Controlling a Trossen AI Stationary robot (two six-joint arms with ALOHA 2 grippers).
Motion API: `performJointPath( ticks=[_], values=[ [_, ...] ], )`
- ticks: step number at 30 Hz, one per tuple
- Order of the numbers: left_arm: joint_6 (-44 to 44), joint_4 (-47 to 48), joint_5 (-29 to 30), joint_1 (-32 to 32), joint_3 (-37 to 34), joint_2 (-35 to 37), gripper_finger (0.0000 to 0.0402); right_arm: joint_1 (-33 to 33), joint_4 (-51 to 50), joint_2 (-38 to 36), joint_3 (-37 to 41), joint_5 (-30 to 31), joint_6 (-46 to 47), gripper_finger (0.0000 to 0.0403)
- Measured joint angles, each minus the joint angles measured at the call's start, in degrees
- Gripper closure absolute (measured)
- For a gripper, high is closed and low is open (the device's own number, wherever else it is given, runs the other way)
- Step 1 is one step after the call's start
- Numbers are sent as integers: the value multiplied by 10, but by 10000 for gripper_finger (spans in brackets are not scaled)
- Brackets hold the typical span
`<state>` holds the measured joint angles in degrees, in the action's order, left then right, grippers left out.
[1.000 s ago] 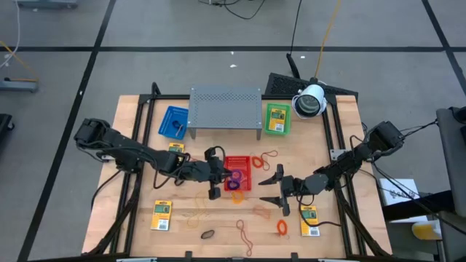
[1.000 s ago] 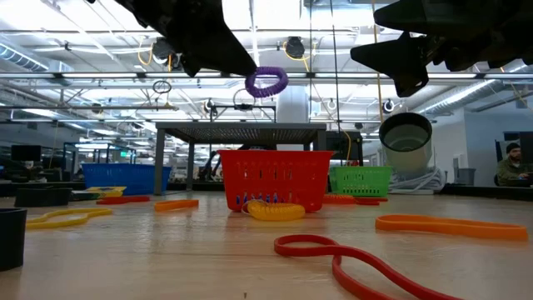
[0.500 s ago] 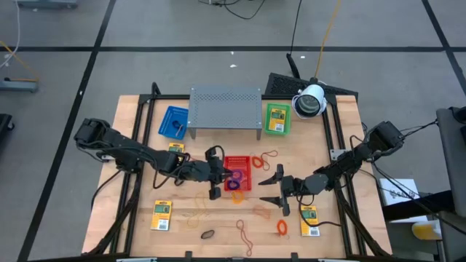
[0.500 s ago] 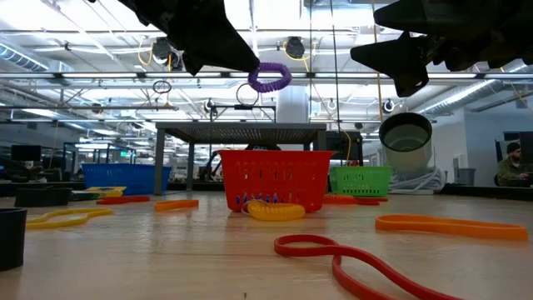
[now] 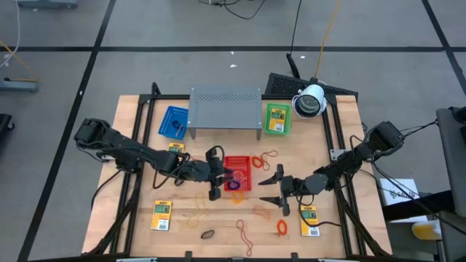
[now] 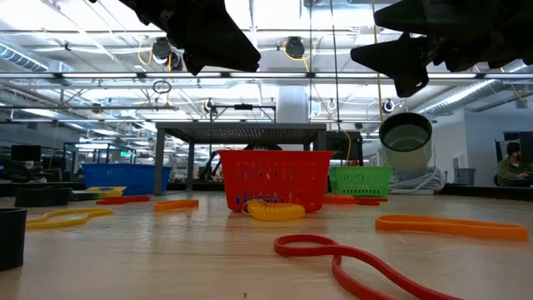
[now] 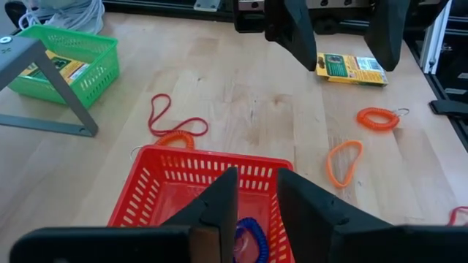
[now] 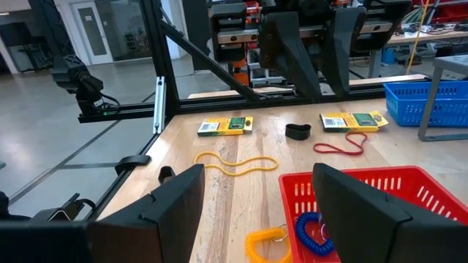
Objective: Pick & Place Office Desk Supplies
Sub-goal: Put the top orange spring keychain into the red basket
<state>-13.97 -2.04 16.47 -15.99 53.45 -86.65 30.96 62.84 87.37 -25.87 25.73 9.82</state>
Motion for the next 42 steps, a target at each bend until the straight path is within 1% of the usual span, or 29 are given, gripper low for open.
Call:
performJointPath(
  ticks=[5, 11, 14, 17, 19, 22, 26, 30, 32, 36, 42],
  values=[
    [-29, 0, 0, 0, 0, 0, 293, 0, 3, 0, 0, 0, -20, 156],
    [-46, 0, -4, 0, 0, 0, 293, 0, 57, 0, 0, 6, -135, 156],
    [-44, 0, -21, 0, 0, 0, 293, 0, 105, -1, 0, 60, -169, 156],
    [-43, 0, -35, 0, 0, 0, 293, -4, 92, -18, 0, 106, -183, 156],
    [-43, 0, -40, 0, 0, 0, 293, -9, 48, -37, -1, 126, -177, 156],
    [-43, 0, -42, 0, 0, 0, 293, -14, -70, -77, -3, 150, -133, 156],
    [-43, -1, -42, 0, 0, 0, 293, -28, -259, -124, -28, 150, -48, 156],
    [-42, -4, -42, 0, 0, 0, 293, -43, -406, -134, -56, 147, 11, 156],
    [-42, -5, -42, 0, 0, 0, 293, -52, -448, -133, -67, 139, 27, 156],
    [-43, -11, -43, 0, 0, 0, 293, -75, -487, -122, -72, 113, 37, 156],
    [-43, -12, -60, 0, 0, 0, 293, -104, -507, -93, -71, 83, 45, 156]
  ],
)
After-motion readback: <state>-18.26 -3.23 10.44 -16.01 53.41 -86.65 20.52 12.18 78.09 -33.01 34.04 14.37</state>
